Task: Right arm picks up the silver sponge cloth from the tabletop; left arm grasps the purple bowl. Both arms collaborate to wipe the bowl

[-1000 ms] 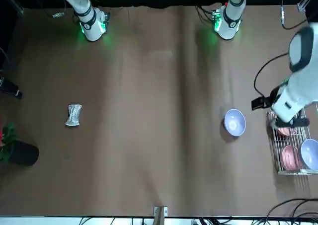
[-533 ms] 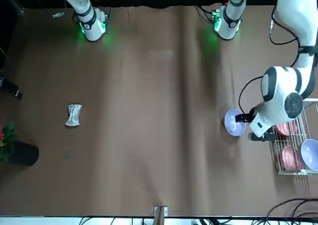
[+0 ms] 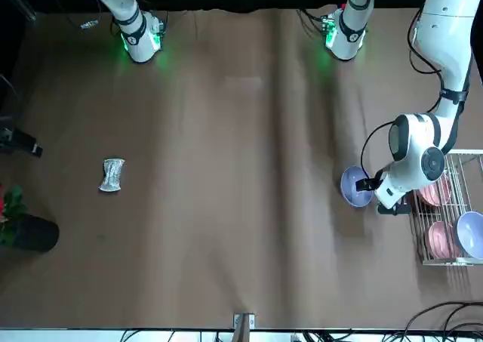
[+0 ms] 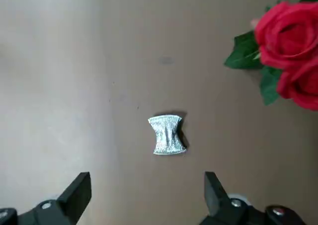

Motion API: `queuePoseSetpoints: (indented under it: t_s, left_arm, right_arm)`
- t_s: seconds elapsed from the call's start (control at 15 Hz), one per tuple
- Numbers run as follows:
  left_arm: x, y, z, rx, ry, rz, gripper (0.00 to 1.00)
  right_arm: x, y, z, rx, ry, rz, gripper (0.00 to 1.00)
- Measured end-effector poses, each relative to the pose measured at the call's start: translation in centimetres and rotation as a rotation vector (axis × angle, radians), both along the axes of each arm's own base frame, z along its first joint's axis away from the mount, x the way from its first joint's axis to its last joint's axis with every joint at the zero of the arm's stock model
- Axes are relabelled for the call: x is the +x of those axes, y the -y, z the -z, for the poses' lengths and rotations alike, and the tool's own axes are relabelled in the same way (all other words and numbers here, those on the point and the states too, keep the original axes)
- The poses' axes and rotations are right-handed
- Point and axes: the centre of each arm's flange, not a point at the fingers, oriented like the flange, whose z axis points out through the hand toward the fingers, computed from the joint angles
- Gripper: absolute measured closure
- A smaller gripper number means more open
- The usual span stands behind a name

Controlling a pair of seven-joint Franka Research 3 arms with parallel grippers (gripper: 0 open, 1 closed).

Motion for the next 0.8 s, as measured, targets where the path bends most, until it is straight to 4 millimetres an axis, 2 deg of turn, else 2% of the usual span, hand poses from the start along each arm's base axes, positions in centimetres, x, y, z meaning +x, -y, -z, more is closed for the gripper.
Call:
queuePoseSetpoints:
  t_s: [0.13, 0.2, 0.33, 0.47, 0.53, 0.73, 0.8]
  left_arm:
    - [-0.1, -0.7, 0.1, 0.0, 0.0, -0.007, 0.04]
    - [-0.2, -1.4, 0.2, -0.002, -0.003, -0.002, 0.21]
    - [-0.3, -1.6, 0.3, -0.003, -0.004, 0.002, 0.41]
    - [-0.3, -1.5, 0.3, -0.003, -0.005, 0.003, 0.45]
    - [-0.3, -1.5, 0.3, -0.004, -0.005, 0.004, 0.52]
    - [-0.4, -1.5, 0.4, -0.004, -0.006, 0.004, 0.8]
    - [-0.4, -1.5, 0.4, -0.004, -0.007, 0.004, 0.81]
  right_arm:
    - [0.6, -0.3, 2.5, 0.008, -0.043, -0.004, 0.0]
    - [1.6, -1.0, 5.8, 0.013, -0.091, -0.015, 0.0]
    - [2.6, -1.8, 10.3, 0.016, -0.158, -0.027, 0.0]
    - [3.3, -2.6, 15.6, 0.018, -0.216, -0.038, 0.0]
    - [3.6, -3.2, 18.3, 0.015, -0.222, -0.043, 0.0]
    - [2.6, -4.3, 26.3, 0.001, -0.214, -0.048, 0.01]
    - [1.9, -4.3, 28.4, -0.001, -0.223, -0.045, 0.02]
